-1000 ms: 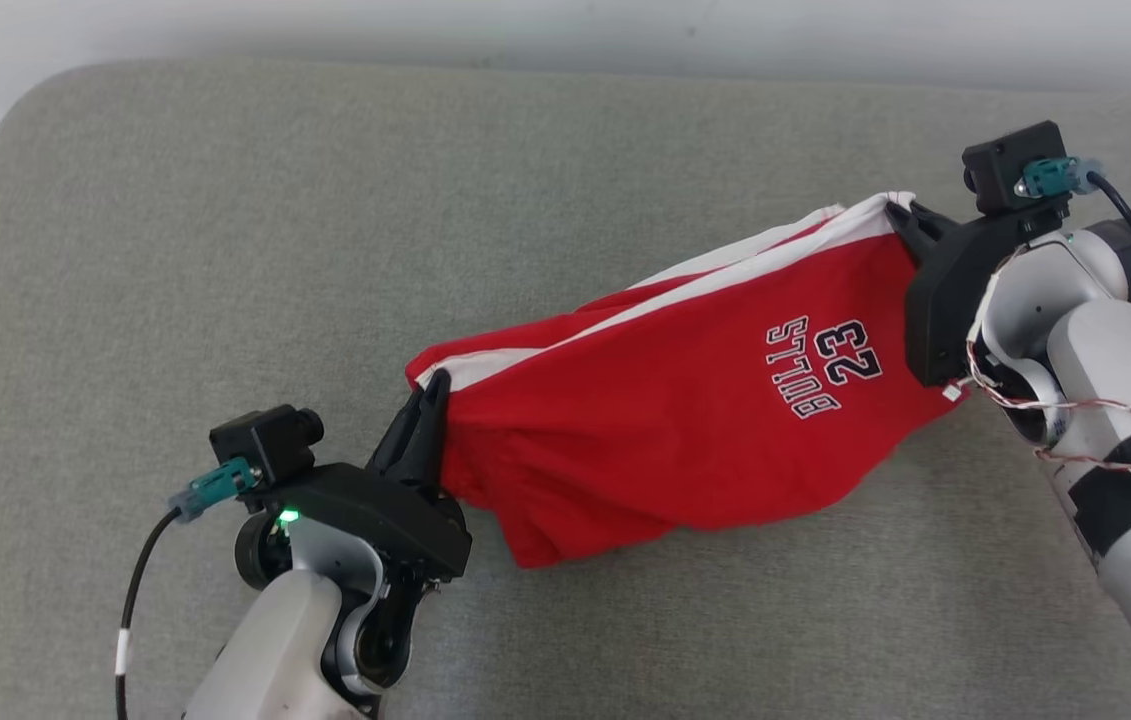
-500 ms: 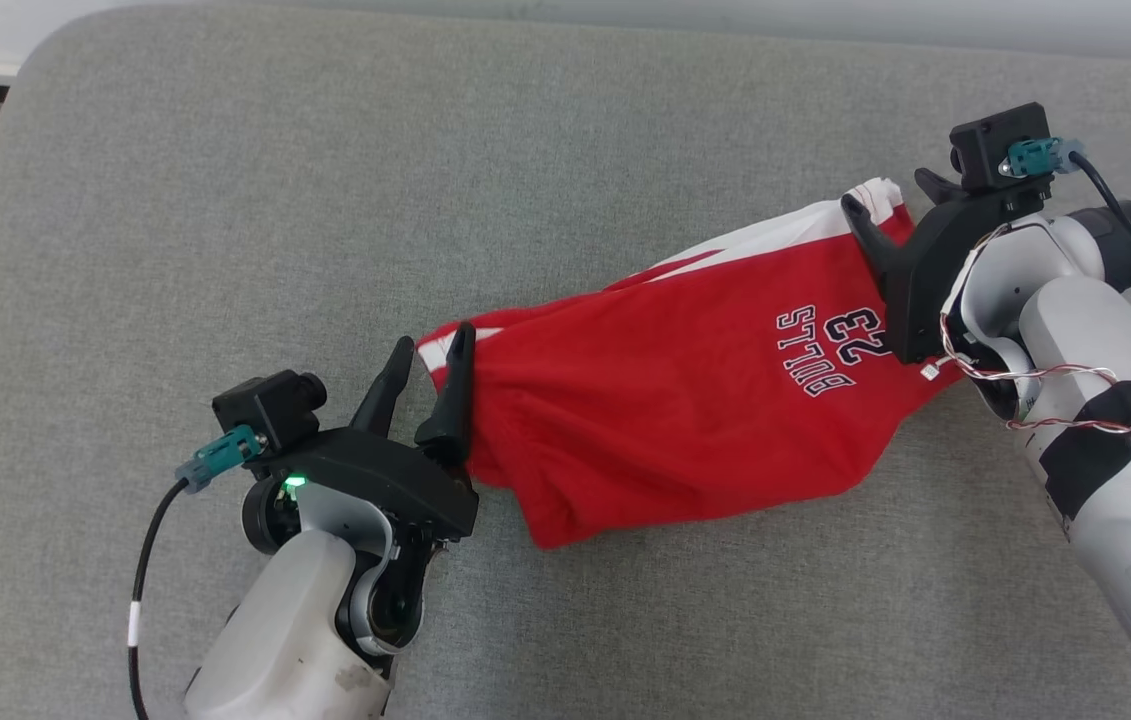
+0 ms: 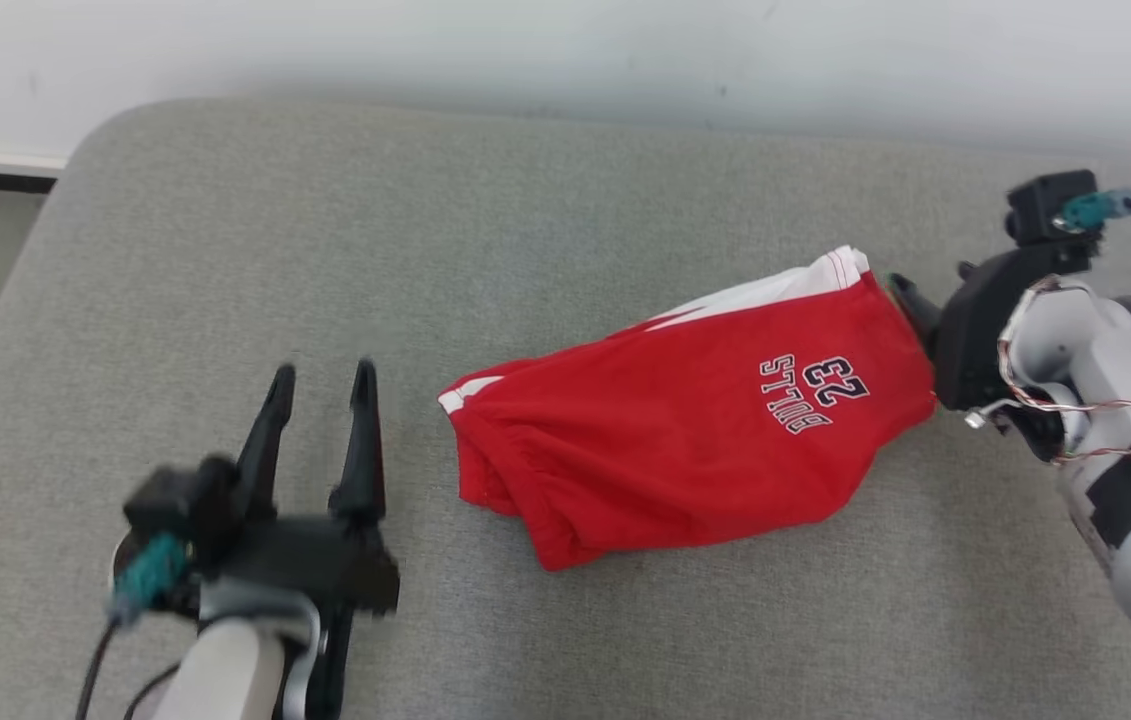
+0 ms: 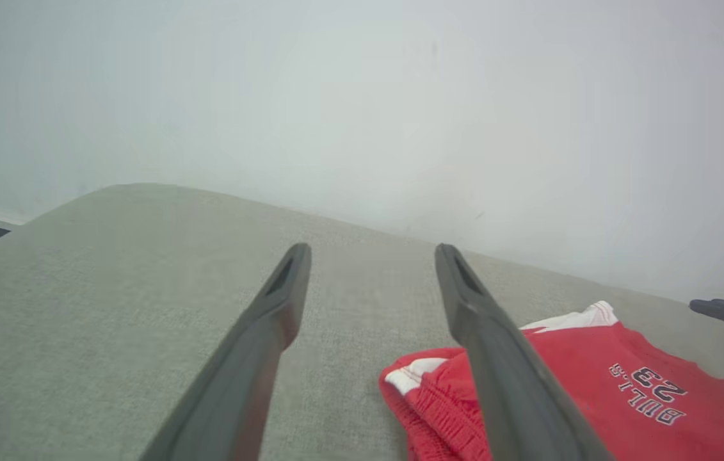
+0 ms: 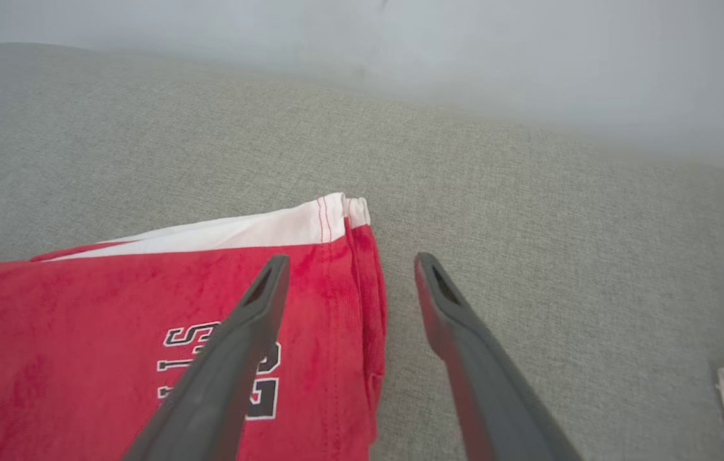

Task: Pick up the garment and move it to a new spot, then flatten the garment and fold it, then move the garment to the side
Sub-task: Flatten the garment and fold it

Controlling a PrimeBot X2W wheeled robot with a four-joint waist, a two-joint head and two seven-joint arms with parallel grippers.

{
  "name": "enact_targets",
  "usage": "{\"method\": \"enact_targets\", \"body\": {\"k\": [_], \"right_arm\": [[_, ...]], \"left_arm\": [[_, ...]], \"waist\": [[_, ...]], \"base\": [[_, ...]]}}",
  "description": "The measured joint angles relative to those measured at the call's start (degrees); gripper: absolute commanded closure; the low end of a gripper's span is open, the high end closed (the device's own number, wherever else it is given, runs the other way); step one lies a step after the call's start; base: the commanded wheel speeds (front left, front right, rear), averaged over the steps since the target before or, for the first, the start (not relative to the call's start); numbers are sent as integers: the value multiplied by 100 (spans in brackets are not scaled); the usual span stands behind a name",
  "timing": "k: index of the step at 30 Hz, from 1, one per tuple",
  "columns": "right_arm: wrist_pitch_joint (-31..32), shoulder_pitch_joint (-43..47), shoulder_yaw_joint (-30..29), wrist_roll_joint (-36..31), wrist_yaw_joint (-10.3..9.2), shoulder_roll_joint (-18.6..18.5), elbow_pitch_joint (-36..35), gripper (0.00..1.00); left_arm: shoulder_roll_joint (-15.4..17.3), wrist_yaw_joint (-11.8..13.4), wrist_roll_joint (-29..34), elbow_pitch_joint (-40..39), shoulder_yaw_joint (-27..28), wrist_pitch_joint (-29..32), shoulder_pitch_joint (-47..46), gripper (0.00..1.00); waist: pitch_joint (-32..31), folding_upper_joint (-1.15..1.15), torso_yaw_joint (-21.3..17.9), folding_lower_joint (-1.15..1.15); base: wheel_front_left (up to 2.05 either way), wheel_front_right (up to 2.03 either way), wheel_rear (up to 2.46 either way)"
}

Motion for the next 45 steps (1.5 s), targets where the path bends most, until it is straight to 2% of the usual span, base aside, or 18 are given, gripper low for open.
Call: {"method": "enact_targets", "body": {"k": [5,13,21,29,30,32,38,45], "right_arm": [[51,123,-130,159,-1,-129,244,0],[-55,142,-424,235,-1,-205,827,0],[-48,14,-558,175,-1,-178,1245,0],[252,-77,-605,167,-2,-82,1559,0],[265,-77,-599,171,-9,-77,1549,30],[288,-77,-560,208,-18,-45,1478,100],[23,-62,-492,149,2,-16,1418,100],[-597,156,-606,20,0,-189,1611,100]], "left_arm": [[-79,-125,829,-790,398,-1,899,0],[-247,-545,1403,-1273,866,-1,1973,0],[-316,-660,1564,-1486,1088,-2,2303,0],[-350,-748,1656,-1540,1188,-1,2332,0],[-352,-751,1655,-1540,1193,-1,2327,0],[-355,-754,1640,-1534,1191,-1,2317,0],[-360,-735,1562,-1494,1181,-1,2276,0],[-364,-723,1552,-1419,1199,-1,2293,0]], "waist": [[-118,0,132,0],[-12,0,457,0],[169,0,681,1],[339,0,843,1],[354,0,850,1],[392,0,848,1],[388,0,741,2],[169,0,543,2]], "base": [[0,0,0],[0,0,0],[0,0,0],[0,0,0],[0,0,0],[0,0,0],[0,0,0],[0,0,0]]}}
